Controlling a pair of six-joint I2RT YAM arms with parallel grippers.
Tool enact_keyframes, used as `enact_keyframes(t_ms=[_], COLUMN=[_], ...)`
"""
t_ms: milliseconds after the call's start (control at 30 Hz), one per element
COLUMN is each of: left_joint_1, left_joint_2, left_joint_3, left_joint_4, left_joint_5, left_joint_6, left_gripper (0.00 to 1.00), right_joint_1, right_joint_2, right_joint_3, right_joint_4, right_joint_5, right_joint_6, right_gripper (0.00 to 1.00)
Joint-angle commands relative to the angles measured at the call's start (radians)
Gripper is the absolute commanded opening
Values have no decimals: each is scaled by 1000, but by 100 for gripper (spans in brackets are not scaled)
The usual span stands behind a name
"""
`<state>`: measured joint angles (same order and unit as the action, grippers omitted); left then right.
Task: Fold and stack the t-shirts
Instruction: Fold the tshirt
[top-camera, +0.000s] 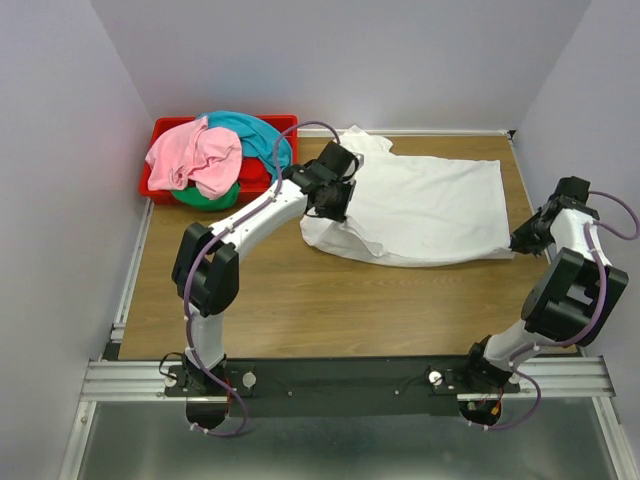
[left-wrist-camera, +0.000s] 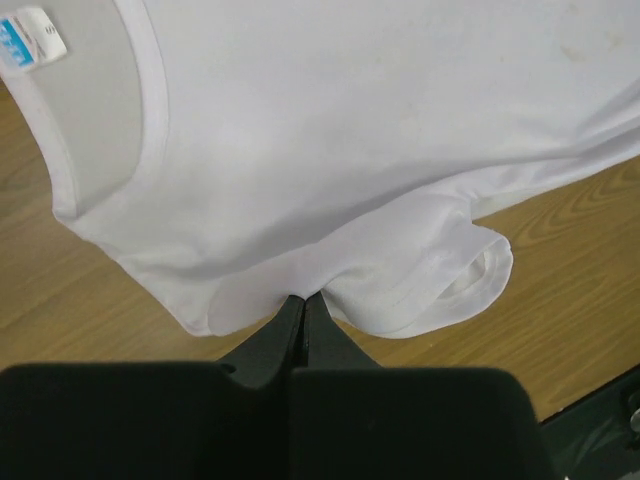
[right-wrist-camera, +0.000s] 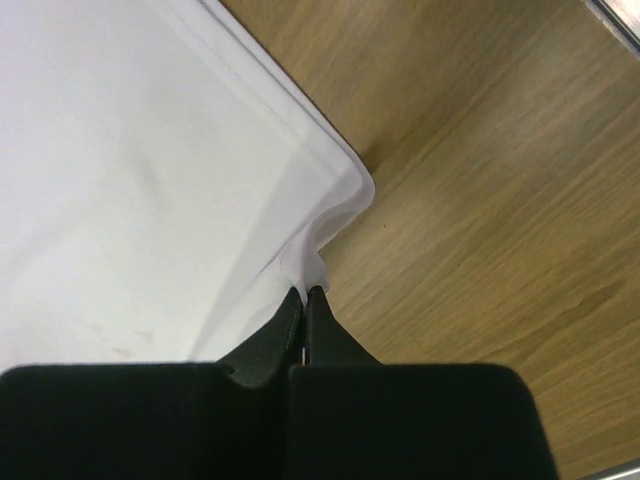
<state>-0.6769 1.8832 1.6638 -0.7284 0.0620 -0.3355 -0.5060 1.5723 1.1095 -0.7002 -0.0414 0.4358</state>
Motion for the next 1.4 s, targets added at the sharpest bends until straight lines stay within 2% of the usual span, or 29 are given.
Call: enact_keyframes(t_ms=[0, 333, 733, 1033, 1300, 1333, 1367], left_joint_1=[31, 106, 166, 200, 226, 235, 240], left_joint_2=[53, 198, 301, 359, 428, 439, 454], left_joint_3=[99, 338, 488, 522, 612, 634, 669], left_joint_4=[-16, -66, -71, -75, -48, -43, -25], left_joint_5=[-21, 7, 68, 76, 79, 85, 96], left_joint_6=[49, 95, 127, 161, 124, 110, 89], left_gripper=[0, 0, 0, 0, 0, 6, 34], right_joint_1=[-5, 35, 81, 87, 100, 100, 100], right_joint_2=[37, 132, 256, 304, 347, 348, 354], right_joint_3=[78, 177, 285, 325, 386, 392, 400], right_joint_4=[-16, -15, -15, -9, -2, 2, 5], right_joint_5=[-25, 6, 37, 75, 86, 84, 71], right_joint_6=[-20, -9, -2, 6, 37, 47, 53], right_gripper=[2, 2, 2, 2, 3, 6, 20])
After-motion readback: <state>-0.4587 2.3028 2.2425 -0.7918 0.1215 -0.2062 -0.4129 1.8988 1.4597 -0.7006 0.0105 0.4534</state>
